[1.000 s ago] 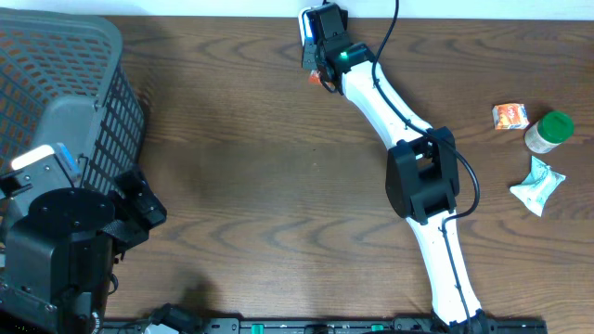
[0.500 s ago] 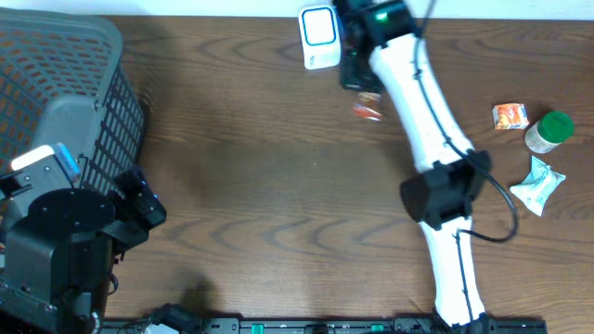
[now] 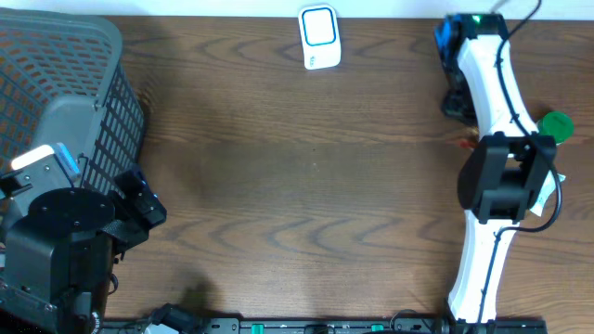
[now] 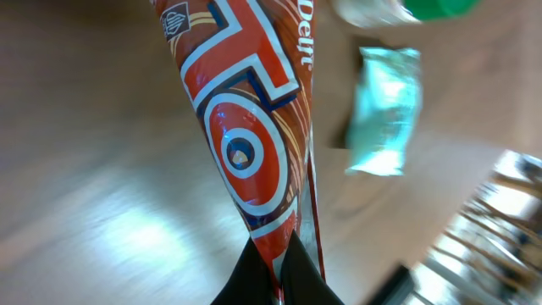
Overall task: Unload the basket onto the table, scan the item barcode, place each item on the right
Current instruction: 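Carry the red bar right and release it beside the wipes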
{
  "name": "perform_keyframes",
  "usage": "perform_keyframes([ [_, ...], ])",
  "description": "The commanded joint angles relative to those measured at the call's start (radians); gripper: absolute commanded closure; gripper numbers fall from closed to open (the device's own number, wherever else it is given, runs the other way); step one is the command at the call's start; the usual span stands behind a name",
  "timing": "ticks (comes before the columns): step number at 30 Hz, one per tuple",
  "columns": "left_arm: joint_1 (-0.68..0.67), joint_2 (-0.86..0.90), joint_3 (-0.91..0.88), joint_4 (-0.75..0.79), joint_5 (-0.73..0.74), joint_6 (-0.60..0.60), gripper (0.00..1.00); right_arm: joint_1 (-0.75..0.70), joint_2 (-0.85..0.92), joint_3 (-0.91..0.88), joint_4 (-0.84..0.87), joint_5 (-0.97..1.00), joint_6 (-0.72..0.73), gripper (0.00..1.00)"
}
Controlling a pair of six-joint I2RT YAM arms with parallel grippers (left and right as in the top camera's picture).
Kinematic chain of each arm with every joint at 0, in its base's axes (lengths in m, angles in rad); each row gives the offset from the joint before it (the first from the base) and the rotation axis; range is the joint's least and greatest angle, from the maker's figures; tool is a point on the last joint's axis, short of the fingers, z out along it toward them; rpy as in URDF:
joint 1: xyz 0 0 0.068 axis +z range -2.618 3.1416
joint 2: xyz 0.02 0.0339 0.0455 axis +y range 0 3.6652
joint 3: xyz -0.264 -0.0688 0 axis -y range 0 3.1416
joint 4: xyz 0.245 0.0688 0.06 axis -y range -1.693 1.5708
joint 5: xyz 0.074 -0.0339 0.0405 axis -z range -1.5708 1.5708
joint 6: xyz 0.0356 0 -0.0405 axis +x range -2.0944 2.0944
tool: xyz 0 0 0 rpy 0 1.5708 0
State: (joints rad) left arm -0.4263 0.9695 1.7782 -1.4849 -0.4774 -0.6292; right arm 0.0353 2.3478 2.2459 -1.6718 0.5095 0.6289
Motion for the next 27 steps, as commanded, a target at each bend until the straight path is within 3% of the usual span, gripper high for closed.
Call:
perform_keyframes([
  [1,0.005,0.003,0.006,-0.003,-0.010,-0.004,0.02,-0.097,-0.005,-0.169,0.059,0.218,0.021,0.99],
  [3,0.005,0.003,0.006,-0.003,-0.010,-0.004,0.02,-0.135,-0.005,-0.211,0.103,0.223,0.001,0.99],
  [4,0.005,0.003,0.006,-0.003,-0.010,-0.004,0.02,-0.150,-0.005,-0.226,0.123,0.220,-0.022,0.84],
  [5,0.005,0.003,0.006,-0.003,-0.010,-0.004,0.02,-0.164,-0.005,-0.237,0.141,0.211,-0.045,0.41],
  [6,0.005,0.003,0.006,-0.003,-0.010,-0.004,0.02,-0.175,-0.005,-0.238,0.152,0.191,-0.062,0.08],
  [7,0.005,0.003,0.006,-0.003,-0.010,-0.004,0.02,-0.186,-0.006,-0.237,0.174,0.150,-0.091,0.01],
  [16,0.005,0.003,0.006,-0.003,-0.010,-0.004,0.02,-0.181,-0.097,-0.040,0.145,-0.117,-0.188,0.01],
  [21,0.005,0.003,0.006,-0.003,-0.010,-0.004,0.02,-0.123,-0.267,0.051,0.167,-0.298,-0.222,0.01],
  [27,0.005,0.003,0.006,-0.003,-0.010,-0.004,0.02,-0.030,-0.494,0.057,0.161,-0.332,-0.223,0.01],
])
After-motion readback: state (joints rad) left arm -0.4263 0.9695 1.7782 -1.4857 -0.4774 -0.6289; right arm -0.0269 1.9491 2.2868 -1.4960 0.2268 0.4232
